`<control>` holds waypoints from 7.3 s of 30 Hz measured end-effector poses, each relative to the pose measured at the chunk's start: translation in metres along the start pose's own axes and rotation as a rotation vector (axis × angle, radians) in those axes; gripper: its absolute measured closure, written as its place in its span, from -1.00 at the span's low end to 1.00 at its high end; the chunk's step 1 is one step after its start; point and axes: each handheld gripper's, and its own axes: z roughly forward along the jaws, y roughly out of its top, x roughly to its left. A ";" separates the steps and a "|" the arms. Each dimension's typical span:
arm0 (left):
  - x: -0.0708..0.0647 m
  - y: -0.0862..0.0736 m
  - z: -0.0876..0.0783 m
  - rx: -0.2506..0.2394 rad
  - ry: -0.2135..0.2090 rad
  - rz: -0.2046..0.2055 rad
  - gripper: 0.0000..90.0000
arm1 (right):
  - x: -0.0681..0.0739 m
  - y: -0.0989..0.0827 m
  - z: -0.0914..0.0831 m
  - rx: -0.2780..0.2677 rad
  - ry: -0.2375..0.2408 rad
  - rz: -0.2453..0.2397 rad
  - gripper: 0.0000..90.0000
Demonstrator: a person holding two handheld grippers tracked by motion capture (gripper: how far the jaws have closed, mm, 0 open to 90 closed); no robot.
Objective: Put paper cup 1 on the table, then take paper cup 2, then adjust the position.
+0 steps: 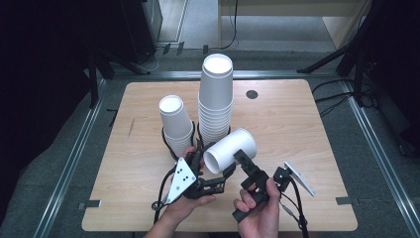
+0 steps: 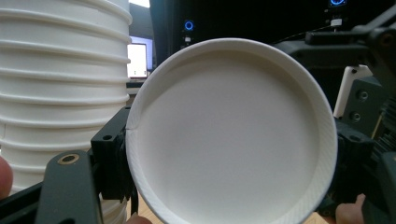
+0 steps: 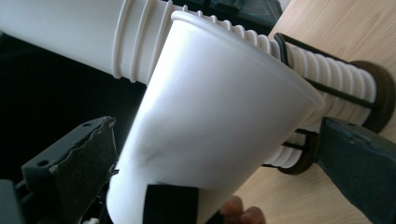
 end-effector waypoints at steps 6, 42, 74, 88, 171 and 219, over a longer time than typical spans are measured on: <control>-0.001 0.000 0.000 -0.006 0.004 0.013 -0.51 | 0.005 0.000 0.006 -0.003 0.011 0.084 -1.00; -0.005 0.000 -0.005 -0.005 0.001 0.042 -0.51 | -0.006 0.013 0.033 0.026 0.030 0.280 -0.88; 0.012 0.013 -0.024 0.165 0.017 -0.083 -0.99 | -0.008 0.014 0.039 -0.087 0.073 0.167 -0.75; 0.021 0.015 -0.036 0.176 0.049 -0.097 -0.98 | 0.001 0.021 0.038 -0.172 0.023 -0.195 -0.75; 0.129 -0.043 -0.165 0.384 0.548 -0.263 -0.98 | -0.081 0.120 0.093 -0.301 -0.326 -1.175 -0.75; 0.127 -0.051 -0.160 0.471 0.589 -0.214 -0.98 | -0.113 0.120 0.116 -0.234 -0.471 -1.285 -0.77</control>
